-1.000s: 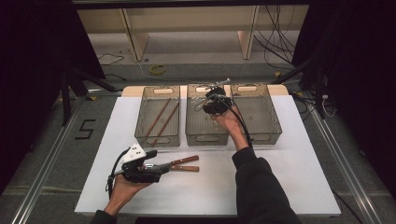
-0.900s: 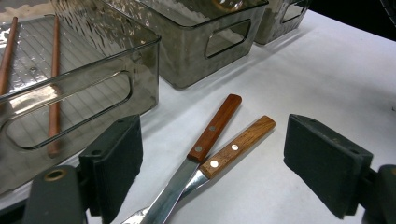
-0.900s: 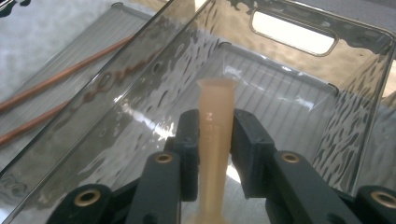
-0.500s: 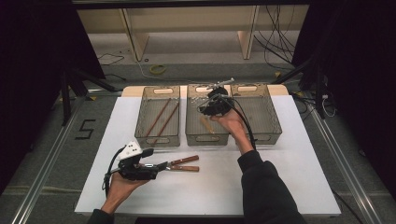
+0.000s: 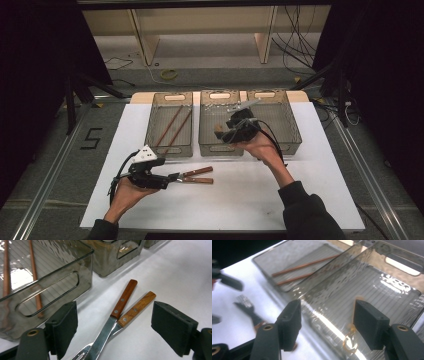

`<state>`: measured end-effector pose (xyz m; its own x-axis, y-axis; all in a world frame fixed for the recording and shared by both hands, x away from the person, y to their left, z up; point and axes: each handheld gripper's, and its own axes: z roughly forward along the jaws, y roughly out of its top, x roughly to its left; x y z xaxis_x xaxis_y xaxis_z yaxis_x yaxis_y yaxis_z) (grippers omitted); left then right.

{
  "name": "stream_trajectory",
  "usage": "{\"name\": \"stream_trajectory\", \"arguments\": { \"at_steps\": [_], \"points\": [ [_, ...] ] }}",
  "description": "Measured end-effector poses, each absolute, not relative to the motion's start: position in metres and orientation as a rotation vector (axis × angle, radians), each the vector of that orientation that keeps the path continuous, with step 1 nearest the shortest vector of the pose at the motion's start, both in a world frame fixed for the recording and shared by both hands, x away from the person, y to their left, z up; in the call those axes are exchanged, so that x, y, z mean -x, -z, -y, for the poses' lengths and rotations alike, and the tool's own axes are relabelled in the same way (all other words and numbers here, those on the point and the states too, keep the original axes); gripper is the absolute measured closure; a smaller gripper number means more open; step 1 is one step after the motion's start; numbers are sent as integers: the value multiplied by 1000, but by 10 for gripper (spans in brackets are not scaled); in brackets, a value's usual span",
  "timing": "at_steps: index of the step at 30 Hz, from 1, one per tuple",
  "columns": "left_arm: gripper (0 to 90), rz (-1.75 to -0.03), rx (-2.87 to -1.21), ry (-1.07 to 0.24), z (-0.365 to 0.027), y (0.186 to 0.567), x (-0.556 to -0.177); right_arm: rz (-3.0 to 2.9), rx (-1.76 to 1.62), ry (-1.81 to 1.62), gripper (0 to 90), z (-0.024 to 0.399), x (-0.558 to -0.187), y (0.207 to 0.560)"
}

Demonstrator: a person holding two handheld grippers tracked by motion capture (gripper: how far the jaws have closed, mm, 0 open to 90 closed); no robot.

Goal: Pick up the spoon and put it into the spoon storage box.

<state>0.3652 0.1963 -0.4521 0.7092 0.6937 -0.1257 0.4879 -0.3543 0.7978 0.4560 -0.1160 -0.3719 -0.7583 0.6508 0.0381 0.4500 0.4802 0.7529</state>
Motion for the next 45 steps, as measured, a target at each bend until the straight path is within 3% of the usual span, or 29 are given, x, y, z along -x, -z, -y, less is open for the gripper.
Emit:
{"name": "stream_trajectory", "arguments": {
  "at_steps": [12, 45],
  "points": [
    [219, -895, -2118, -261, -187, 455, -374, -2561, -842, -1163, 367, 123, -415, 381],
    [296, -899, -2329, -227, -153, 460, -413, -2674, -821, -1140, 344, 150, -371, 418]
  ]
}}
